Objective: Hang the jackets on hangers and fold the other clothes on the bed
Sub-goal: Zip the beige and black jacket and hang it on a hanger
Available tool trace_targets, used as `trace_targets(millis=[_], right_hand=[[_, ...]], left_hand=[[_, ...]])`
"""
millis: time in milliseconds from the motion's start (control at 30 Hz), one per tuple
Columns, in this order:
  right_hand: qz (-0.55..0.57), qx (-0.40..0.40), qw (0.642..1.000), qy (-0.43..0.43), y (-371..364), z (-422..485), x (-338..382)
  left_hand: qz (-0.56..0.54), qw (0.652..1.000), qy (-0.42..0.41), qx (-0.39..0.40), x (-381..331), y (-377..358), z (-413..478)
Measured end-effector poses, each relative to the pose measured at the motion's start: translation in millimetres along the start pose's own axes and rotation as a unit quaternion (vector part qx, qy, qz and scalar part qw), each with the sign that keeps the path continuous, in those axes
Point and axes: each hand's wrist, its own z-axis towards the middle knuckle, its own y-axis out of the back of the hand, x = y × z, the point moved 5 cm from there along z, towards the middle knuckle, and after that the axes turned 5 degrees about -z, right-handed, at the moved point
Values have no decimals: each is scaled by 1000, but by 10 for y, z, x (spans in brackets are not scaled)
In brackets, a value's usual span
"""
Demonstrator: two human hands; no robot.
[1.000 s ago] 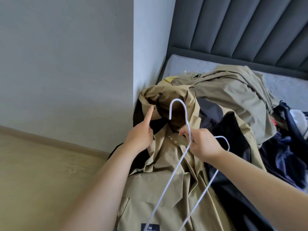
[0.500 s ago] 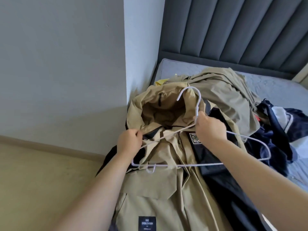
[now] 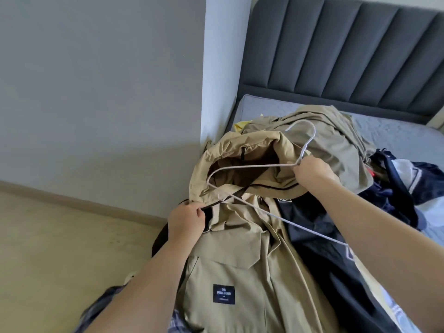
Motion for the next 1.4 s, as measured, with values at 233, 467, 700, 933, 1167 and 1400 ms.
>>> trace_targets(millis=[233, 467, 700, 933, 1167, 1400], right_hand=[[-20, -106, 980, 166, 136, -292, 543], [-47, -169, 925, 337, 181, -671, 1083], [110, -62, 958, 256, -3, -456, 1160], [134, 93, 957, 239, -434, -581, 1423], [137, 61, 950, 275, -265, -504, 1387], [13, 70, 918, 390, -93, -816, 1498]], left_hand=[[3, 993, -92, -72, -165, 214, -206], [-67, 973, -189, -116, -425, 285, -305], [-38, 942, -323, -82, -630, 160, -441], [18, 907, -420, 15, -879, -41, -599], [-73, 959, -275, 8, -681, 196, -400], [-34, 991, -130, -27, -356, 274, -64]])
